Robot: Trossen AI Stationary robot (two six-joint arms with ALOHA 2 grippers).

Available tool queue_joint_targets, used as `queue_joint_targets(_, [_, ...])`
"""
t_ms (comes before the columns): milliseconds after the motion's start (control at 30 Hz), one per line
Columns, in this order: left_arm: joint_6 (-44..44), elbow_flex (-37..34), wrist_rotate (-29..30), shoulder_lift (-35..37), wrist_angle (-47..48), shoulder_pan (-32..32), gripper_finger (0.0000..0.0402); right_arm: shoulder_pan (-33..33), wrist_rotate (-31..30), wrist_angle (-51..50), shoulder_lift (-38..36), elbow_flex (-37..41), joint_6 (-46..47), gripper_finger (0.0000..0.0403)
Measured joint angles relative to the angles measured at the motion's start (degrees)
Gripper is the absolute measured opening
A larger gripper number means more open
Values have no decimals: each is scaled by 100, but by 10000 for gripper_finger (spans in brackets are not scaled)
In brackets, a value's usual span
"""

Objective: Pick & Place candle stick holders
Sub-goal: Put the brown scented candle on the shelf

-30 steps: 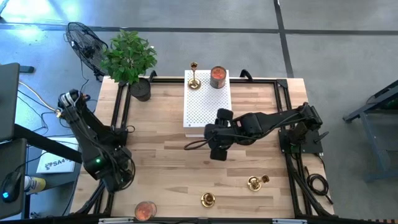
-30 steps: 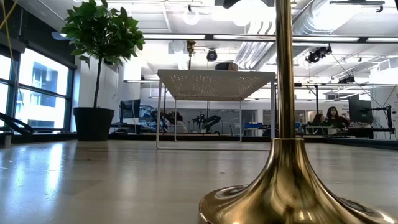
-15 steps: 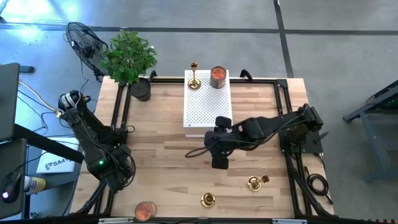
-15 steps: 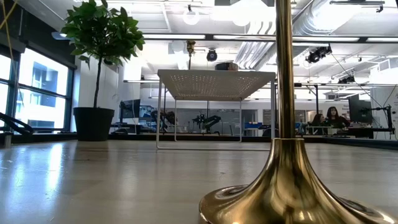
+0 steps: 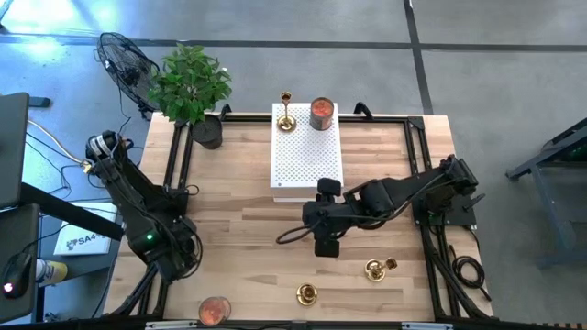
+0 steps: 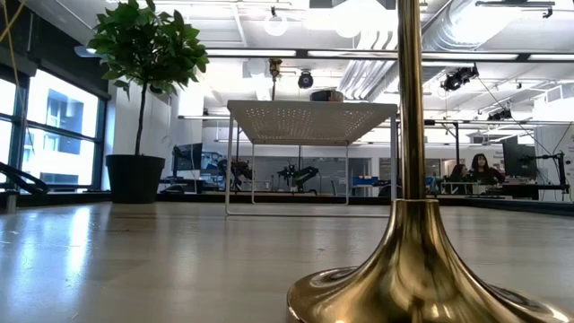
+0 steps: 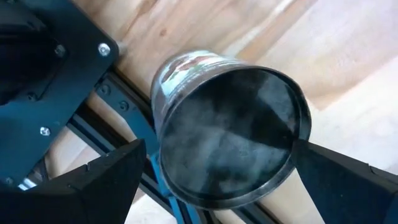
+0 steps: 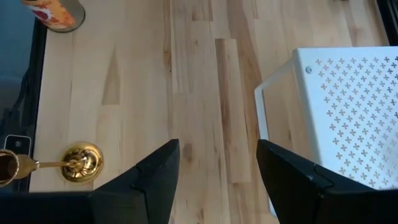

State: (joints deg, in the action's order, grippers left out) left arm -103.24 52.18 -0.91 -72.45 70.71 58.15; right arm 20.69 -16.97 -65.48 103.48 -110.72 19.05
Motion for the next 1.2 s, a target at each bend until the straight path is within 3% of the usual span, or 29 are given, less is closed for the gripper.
queue_joint_targets(633, [238,7,4,159,-18,0,397,0,-63,21,0,0,0,208])
queue_joint_targets(1200, [98,11,429,552,-210,0,397,0,-68,21,0,0,0,208])
